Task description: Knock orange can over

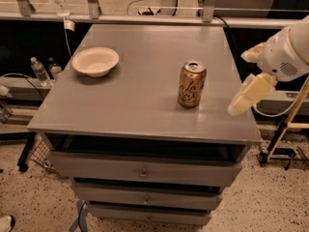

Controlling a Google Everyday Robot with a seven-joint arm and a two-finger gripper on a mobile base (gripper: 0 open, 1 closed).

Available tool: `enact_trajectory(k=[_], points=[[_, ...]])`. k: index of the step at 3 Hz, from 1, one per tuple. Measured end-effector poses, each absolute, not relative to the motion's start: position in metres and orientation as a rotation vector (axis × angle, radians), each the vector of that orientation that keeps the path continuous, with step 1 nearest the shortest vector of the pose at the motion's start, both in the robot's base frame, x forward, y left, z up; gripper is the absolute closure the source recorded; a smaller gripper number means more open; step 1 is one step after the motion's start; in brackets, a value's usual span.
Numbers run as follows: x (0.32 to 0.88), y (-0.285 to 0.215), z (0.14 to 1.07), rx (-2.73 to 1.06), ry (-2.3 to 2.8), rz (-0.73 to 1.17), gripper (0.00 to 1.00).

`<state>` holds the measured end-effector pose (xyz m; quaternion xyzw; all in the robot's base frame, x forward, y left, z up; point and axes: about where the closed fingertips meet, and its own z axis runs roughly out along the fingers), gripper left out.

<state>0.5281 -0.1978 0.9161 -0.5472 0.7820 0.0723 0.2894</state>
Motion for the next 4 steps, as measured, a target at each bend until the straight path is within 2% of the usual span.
enact_trajectory(k=[2,4], points=[[0.573,-0.170,0.913,-1.380,1.905,0.376,0.00],[0.585,-0.141,0.907,-1.378,1.832,0.553,0.00]])
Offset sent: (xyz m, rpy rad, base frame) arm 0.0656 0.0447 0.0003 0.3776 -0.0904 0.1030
